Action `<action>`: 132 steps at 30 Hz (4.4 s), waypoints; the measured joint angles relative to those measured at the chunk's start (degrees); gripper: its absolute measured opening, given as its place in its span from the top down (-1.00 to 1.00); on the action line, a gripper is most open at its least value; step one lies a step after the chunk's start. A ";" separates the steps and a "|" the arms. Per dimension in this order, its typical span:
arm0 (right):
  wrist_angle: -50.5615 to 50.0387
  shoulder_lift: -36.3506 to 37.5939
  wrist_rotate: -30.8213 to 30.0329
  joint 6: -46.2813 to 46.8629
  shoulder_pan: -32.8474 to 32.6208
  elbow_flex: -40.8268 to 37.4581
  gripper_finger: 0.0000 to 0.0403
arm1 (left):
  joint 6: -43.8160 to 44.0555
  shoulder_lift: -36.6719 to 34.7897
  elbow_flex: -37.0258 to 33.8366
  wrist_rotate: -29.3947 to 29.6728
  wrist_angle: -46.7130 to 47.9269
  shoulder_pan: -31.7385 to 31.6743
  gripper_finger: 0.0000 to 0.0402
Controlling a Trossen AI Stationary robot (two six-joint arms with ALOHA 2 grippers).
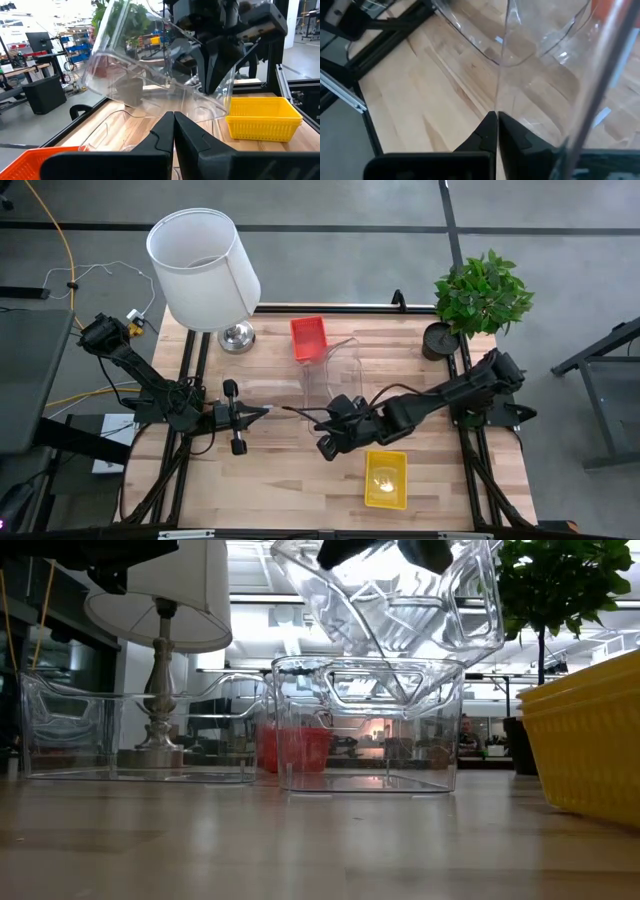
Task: Stack baskets by color
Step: Stack the right transparent bin on the middle transparent bin, then stack the left transparent bin on the right transparent bins
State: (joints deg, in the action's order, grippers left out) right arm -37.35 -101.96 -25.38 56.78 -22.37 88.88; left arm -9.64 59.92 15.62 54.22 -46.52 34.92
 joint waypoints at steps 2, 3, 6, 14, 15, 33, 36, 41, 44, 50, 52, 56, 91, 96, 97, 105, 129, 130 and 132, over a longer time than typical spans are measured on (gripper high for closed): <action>-0.16 -0.43 0.46 0.71 0.00 0.00 1.00 | 0.01 0.00 0.00 0.00 0.00 0.00 1.00; -0.26 -0.49 0.64 1.29 0.00 0.00 1.00 | 0.01 0.00 0.00 0.00 0.00 0.00 1.00; -1.44 -0.47 0.83 2.46 0.27 -0.47 1.00 | 0.01 0.00 0.00 0.00 0.00 0.00 1.00; -10.67 -0.47 1.06 6.35 1.11 -0.63 1.00 | 0.01 0.00 0.00 0.04 0.02 0.00 1.00; -11.50 -0.47 1.21 6.39 1.22 -0.63 1.00 | 0.01 0.00 0.00 0.06 0.00 0.00 1.00; -27.85 -0.47 8.27 12.84 3.67 -0.66 1.00 | 0.01 0.00 0.00 0.42 0.00 -0.01 1.00; -30.48 -0.47 9.22 13.72 4.23 -0.66 1.00 | 0.03 0.00 0.00 0.42 0.00 0.00 1.00; -34.73 -0.47 12.86 13.79 5.98 -0.66 1.00 | 0.03 0.00 0.00 0.42 0.00 0.00 1.00; -36.00 -0.45 14.36 13.81 7.25 -0.66 1.00 | 0.29 0.00 0.00 0.42 0.00 -0.01 1.00; -38.74 -0.45 17.39 12.92 9.38 -0.66 1.00 | 0.47 0.00 0.00 0.42 0.00 -0.02 1.00; -38.50 -0.45 18.31 11.69 9.80 -0.66 1.00 | 0.47 0.00 0.00 0.42 0.00 0.00 1.00; -38.48 -0.45 20.03 9.61 10.12 -0.66 1.00 | 0.47 0.00 0.00 0.42 0.00 -0.01 1.00; -41.26 -5.68 20.02 1.65 12.37 -0.70 1.00 | 0.49 0.02 0.02 0.39 0.00 -0.02 1.00; -41.27 -5.68 19.97 0.31 12.37 -0.70 0.92 | 0.47 0.02 0.02 0.39 0.00 -0.02 1.00; -41.26 -5.68 20.00 -0.17 12.37 -0.70 0.87 | 0.49 0.00 0.02 0.39 0.00 0.00 1.00; -41.53 -5.67 19.51 -4.73 12.11 -0.68 0.19 | 0.49 0.02 0.00 0.39 0.00 0.00 1.00; -48.31 8.06 -1.52 -7.73 -3.59 -0.66 -0.23 | 1.93 0.02 0.02 -0.21 0.03 0.04 1.00; -48.23 8.85 -3.72 -6.40 -5.39 -0.66 -0.23 | 1.95 0.02 0.02 -0.43 0.03 0.04 1.00; -48.17 9.97 -7.68 -3.81 -8.58 -0.66 -0.23 | 2.00 0.02 0.02 -1.26 0.02 0.04 1.00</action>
State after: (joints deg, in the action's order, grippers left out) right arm -85.53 -91.98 -33.06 52.96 -30.95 88.23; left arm -7.64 59.94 15.64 52.95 -46.50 34.96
